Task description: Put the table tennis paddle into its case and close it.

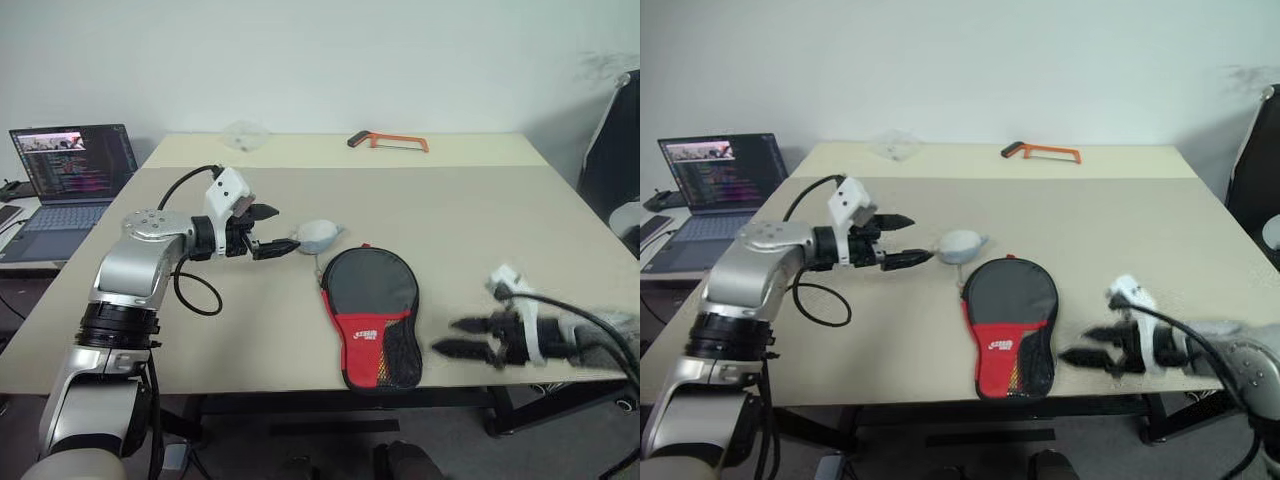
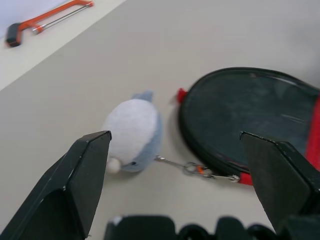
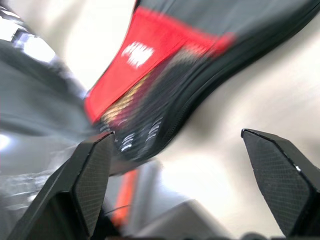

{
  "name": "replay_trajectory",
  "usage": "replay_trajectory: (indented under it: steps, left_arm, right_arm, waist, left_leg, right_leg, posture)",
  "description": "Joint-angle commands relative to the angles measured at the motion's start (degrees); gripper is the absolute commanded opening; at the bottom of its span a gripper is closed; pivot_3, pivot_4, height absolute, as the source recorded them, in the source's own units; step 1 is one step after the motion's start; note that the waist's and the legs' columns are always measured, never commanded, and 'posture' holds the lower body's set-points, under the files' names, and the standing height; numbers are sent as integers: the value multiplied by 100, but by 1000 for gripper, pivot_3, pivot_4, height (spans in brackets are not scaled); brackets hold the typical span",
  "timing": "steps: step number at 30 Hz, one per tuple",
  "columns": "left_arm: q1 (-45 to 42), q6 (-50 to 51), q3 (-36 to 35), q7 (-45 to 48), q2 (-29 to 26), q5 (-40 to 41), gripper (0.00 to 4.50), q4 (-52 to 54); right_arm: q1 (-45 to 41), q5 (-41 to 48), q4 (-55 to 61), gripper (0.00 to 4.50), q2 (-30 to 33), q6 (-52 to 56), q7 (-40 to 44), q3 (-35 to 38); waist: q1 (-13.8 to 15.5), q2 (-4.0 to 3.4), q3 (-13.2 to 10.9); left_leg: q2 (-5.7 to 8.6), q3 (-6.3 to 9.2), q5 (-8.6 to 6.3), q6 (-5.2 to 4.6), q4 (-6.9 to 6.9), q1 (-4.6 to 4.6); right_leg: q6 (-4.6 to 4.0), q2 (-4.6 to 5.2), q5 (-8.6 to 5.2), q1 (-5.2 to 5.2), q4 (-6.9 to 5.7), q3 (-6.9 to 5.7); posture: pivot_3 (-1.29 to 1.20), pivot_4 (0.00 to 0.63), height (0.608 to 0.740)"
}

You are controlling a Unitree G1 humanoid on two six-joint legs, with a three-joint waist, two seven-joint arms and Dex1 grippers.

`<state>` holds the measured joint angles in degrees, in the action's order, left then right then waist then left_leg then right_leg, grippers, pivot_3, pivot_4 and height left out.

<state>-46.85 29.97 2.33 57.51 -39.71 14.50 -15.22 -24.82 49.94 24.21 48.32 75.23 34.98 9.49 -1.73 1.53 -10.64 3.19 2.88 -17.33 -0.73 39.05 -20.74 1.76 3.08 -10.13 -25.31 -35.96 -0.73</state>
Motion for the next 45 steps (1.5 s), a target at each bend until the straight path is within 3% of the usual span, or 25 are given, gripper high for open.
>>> replay_trajectory:
  steps: [1, 6, 13, 18, 22, 26, 32, 35, 41, 45]
  left_arm:
    - [-456, -43, -205, -456, 192, -93, 4500, -458]
    - [-995, -379, -83, -851, 659, -341, 4500, -1463]
    - [-1517, -825, 108, -785, 1367, -580, 4500, -2780]
    - [-1837, -1357, 273, -898, 1822, -938, 4500, -4037]
    - [-2076, -1919, 552, -1762, 2008, -1603, 4500, -5000]
    - [-2238, -2178, 692, -2504, 2321, -2012, 4500, -5522]
    - [-2383, -2228, 566, -3276, 2758, -2230, 4500, -5898]
    - [-2434, -2257, 617, -3580, 2854, -2403, 3904, -6009]
    - [-2529, -2356, 883, -4274, 2881, -2954, 1757, -6165]
    - [-2671, -2603, 925, -4932, 2958, -3200, 702, -6228]
  right_arm:
    - [-886, -979, -338, 4474, -593, -1150, -508, -642]
    - [-1135, -2751, -1384, 4474, -2196, -3210, -1380, -1946]
    - [-971, -3619, -3025, 4474, -3494, -4754, -1735, -2180]
    - [-675, -3776, -3447, 4474, -3880, -4623, -1676, -2248]
    - [-436, -3917, -3324, 4474, -3956, -4384, -1634, -2337]
    - [-312, -3976, -3187, 4474, -4031, -4096, -1687, -2238]
    - [-356, -4160, -3220, 4474, -4135, -3914, -1790, -2232]
    - [-396, -4236, -3205, 4500, -4205, -3823, -1790, -2254]
    - [-483, -4294, -3198, 4500, -4367, -3613, -1755, -2318]
    - [-569, -4356, -3295, 4500, -4479, -3360, -1701, -2430]
  waist:
    - [4, 6, 3]
    - [11, 24, 14]
    - [83, 27, 17]
    - [57, 27, 17]
    - [19, 30, 20]
    - [10, 30, 21]
    - [13, 47, 43]
    - [13, 51, 50]
    - [6, 53, 59]
    - [-2, 54, 63]
  left_leg:
    - [-3, 2, 1, 1, 0, 7]
    - [-3, 12, 7, 12, -4, -4]
    - [24, 15, 19, 33, 5, -103]
    - [19, 12, 19, 33, 1, -109]
    - [20, 12, 15, 26, 0, -74]
    - [16, 12, 3, 6, -9, -7]
    - [17, 19, 4, 8, -1, 7]
    - [18, 19, 5, 9, -1, 8]
    - [17, 18, 5, 9, -2, 11]
    - [17, 17, 4, 10, -2, 14]
  right_leg:
    - [0, -1, 0, 6, 0, 1]
    - [-28, -1, 15, -6, -6, 4]
    - [-25, 14, 27, -98, -3, 7]
    - [-26, 13, 28, -109, -4, 10]
    - [-27, 10, 28, -76, -9, 6]
    - [-27, 7, 28, -17, -11, 3]
    - [-25, 5, 28, 3, -13, -3]
    - [-26, 6, 28, 3, -13, -2]
    - [-26, 6, 28, 2, -13, -2]
    - [-26, 6, 28, 2, -15, -3]
  posture:
    - [0, 150, 740]
    - [0, 150, 740]
    - [0, 150, 740]
    - [0, 150, 740]
    - [0, 150, 740]
    - [0, 150, 740]
    - [0, 150, 740]
    - [0, 150, 740]
    - [0, 150, 740]
    - [0, 150, 740]
